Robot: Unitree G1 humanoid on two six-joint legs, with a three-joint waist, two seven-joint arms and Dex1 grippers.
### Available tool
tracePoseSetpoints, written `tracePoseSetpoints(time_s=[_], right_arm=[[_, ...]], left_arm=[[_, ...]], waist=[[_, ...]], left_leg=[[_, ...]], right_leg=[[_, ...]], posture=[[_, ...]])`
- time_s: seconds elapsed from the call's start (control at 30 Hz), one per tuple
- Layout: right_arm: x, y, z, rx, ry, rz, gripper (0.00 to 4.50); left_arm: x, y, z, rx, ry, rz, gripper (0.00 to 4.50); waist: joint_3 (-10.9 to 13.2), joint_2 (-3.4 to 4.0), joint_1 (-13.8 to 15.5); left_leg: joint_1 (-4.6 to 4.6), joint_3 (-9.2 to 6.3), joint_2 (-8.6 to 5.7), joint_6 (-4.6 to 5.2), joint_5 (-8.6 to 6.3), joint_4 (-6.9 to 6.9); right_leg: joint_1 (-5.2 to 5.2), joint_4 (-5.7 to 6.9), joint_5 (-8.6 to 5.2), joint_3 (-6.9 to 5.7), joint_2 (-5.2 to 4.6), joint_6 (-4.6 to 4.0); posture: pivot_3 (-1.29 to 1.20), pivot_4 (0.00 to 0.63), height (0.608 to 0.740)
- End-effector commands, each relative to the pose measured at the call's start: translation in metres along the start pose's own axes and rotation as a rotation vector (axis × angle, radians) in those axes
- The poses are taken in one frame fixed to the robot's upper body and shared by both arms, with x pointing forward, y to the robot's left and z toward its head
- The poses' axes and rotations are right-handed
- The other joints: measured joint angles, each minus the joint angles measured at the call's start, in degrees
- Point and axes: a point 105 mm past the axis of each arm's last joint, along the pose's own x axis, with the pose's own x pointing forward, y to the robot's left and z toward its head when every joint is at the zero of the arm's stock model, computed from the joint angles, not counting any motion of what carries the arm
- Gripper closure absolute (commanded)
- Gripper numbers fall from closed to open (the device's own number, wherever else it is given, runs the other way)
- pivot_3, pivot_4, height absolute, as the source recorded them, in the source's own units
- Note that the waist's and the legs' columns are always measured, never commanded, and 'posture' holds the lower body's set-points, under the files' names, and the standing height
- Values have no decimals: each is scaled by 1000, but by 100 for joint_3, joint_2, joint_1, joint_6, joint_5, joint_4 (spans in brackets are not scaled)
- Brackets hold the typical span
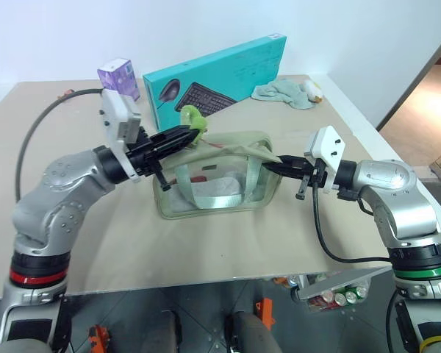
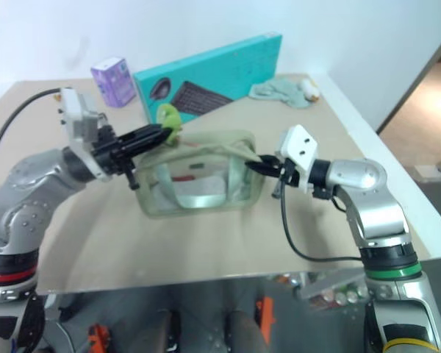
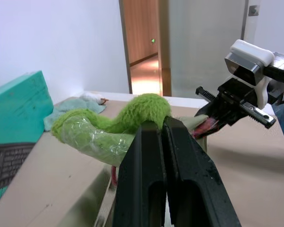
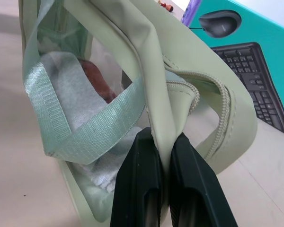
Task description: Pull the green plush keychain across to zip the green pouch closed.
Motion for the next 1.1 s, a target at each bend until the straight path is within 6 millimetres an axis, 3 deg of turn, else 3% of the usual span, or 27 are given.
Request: tracePoseSetpoints(time_s=[0.03, 0.33, 0.73, 0.93, 1.1], right_arm=[[-3, -3, 15, -42, -46, -4, 4500], [-3, -2, 15, -42, -47, -1, 4500], [-3, -3, 14, -44, -41, -5, 4500], [-2, -3, 14, -49, -42, -2, 4500], [-2, -3, 14, -53, -42, 0, 4500]], left_arm=[[15, -8, 13, 56, -58, -56, 4494], [36, -22, 12, 52, -91, -117, 4494], [18, -7, -10, 110, 80, -69, 4494], [9, -7, -12, 124, 134, -113, 2611], [-8, -10, -11, 140, 199, -159, 785]], waist=[[0, 0, 0], [0, 0, -4], [0, 0, -3], [0, 0, -3], [0, 0, -9]], left_leg=[[0, 0, 0, 0, 0, 0], [0, -2, -1, 0, 0, 2], [0, -2, -1, 0, 0, 2], [0, -1, -1, 0, 0, 2], [0, -2, 2, 0, 0, 2]], right_leg=[[0, 0, 0, 1, 0, 1], [0, 0, 2, 2, 1, 4], [0, 1, 2, 1, 2, 4], [0, 1, 2, 1, 1, 4], [0, 1, 1, 0, 3, 3]], posture=[[0, 150, 740], [0, 150, 740], [0, 150, 740], [0, 150, 740], [0, 150, 740]])
